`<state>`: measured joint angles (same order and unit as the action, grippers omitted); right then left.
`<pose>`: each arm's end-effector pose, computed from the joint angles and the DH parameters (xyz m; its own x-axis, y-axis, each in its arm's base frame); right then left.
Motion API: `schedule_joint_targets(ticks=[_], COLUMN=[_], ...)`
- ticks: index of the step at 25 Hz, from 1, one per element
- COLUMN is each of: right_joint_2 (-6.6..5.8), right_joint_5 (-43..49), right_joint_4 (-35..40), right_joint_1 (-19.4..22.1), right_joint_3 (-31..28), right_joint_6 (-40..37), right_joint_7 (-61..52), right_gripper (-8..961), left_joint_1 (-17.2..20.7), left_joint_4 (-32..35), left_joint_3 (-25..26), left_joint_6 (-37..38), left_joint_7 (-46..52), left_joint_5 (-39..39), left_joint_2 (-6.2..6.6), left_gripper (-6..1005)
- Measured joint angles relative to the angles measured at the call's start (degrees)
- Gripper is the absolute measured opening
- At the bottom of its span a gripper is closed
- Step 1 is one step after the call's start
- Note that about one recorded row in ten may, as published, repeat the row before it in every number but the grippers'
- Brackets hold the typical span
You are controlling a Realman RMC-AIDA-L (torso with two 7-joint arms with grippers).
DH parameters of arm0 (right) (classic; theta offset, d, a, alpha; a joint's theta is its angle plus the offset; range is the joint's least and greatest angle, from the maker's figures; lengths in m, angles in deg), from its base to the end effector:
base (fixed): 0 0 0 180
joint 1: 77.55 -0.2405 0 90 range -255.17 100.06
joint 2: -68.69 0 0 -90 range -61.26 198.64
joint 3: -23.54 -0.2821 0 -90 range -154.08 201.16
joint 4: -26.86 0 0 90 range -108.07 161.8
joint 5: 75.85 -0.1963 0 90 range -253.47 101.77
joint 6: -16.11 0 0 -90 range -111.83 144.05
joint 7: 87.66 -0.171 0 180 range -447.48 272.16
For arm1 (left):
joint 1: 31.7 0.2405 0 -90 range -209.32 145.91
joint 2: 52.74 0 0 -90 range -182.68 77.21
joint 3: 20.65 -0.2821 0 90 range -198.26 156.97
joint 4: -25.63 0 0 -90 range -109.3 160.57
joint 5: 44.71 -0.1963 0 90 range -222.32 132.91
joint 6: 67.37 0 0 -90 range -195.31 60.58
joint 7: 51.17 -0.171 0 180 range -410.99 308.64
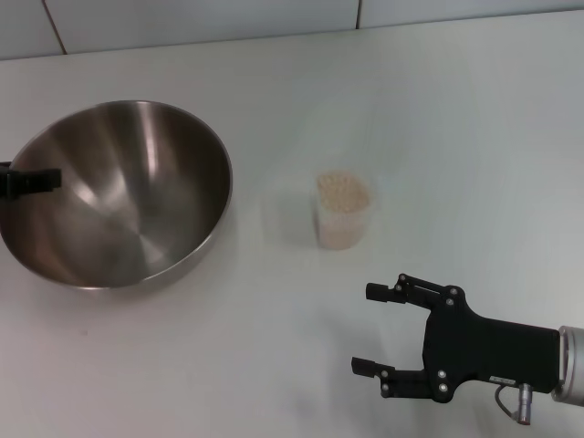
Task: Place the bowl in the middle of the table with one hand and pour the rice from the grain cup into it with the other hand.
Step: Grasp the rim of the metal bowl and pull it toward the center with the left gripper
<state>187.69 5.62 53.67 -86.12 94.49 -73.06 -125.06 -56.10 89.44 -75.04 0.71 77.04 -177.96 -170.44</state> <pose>0.3044 0.2090 -0.0845 0.8058 -0.0240 -0.5917 -0.2415 -0.9256 -0.2914 -0.3145 0.3821 0.0231 0.6156 0.7049 0.3522 0.7641 -0.4246 -0.4857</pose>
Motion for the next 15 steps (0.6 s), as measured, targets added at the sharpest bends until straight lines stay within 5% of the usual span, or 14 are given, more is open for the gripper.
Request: schedule_joint_targets(ticks=[7, 15], right_joint_2=[0.0, 0.0], right_joint_5=[0.0, 0.0], right_joint_4=[0.0, 0.2], right_joint_1=[-0.2, -0.3], right_joint_3=[-0.1, -0.1], right_joint_6=[0.0, 0.0], right_joint_7=[0.0, -0.1], right_gripper=[816, 816], left_joint_1=[-1.6, -2.3], left_joint_4=[-2.1, -2.4], left_joint_3=[1.3, 1.3], left_joint_6=[0.5, 1.8], left_joint_7=[-0.4, -0.4], left_joint_5=[-0.7, -0.8], left_joint_2=[0.39, 0.48], left_gripper=[713, 339])
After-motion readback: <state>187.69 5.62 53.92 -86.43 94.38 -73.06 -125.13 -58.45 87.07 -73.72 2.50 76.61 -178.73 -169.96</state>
